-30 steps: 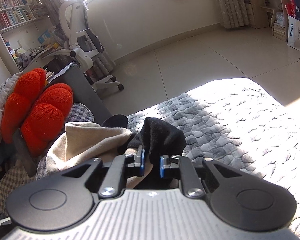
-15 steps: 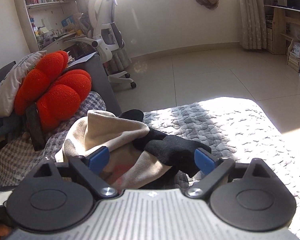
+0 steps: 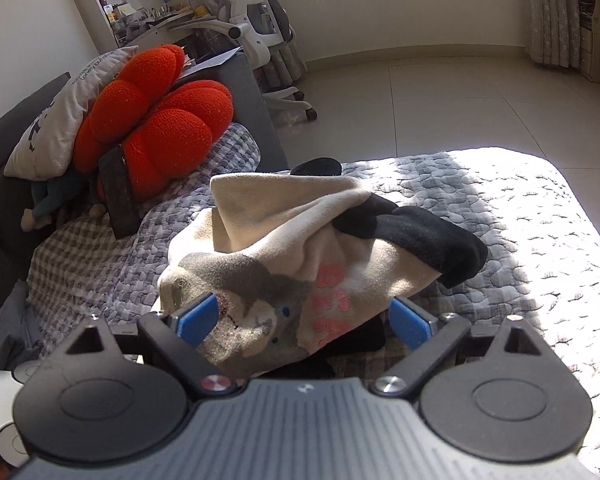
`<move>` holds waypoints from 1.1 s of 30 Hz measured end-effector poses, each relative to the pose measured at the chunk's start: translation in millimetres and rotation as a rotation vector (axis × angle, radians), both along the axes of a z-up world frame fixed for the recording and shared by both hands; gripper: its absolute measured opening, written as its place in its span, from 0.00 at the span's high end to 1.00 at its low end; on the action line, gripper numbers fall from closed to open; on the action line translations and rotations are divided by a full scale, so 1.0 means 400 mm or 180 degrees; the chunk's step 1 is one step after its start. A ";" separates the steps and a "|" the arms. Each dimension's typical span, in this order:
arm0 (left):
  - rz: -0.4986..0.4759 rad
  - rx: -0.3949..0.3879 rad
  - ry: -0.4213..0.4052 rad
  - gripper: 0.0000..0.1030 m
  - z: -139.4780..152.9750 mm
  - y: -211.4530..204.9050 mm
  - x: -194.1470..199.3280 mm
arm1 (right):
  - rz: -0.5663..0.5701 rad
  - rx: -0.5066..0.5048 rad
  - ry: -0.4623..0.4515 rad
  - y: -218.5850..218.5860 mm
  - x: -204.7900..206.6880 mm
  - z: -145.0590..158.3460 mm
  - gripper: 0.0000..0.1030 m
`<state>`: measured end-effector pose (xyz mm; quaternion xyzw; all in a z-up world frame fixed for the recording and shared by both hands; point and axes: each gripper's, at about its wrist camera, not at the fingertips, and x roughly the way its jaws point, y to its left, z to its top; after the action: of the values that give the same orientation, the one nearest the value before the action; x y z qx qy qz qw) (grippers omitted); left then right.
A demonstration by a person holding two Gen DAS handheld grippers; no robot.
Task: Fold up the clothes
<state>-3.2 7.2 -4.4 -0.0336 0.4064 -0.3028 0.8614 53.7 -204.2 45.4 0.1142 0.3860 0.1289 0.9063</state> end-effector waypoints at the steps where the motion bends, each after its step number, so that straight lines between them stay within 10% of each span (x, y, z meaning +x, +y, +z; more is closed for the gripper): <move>1: -0.0047 -0.0022 0.0001 0.90 0.004 -0.008 -0.012 | -0.0021 0.0009 -0.0003 -0.003 -0.001 0.002 0.08; 21: -0.0714 -0.0084 0.0162 0.88 0.017 -0.084 -0.080 | -0.0223 -0.0012 0.0084 -0.050 -0.006 -0.006 0.08; 25: -0.0728 -0.0086 0.0085 0.57 0.043 -0.071 -0.087 | -0.0240 -0.0030 0.0090 -0.054 -0.007 -0.006 0.08; 33: -0.0490 -0.0191 -0.0072 0.44 0.102 -0.010 -0.071 | -0.0262 -0.0068 0.0093 -0.054 -0.008 -0.006 0.07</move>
<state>-31.7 3.4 36.5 -0.0246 0.3887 -0.3805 0.8388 50.5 -226.0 43.1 0.1222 0.3954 0.0856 0.9063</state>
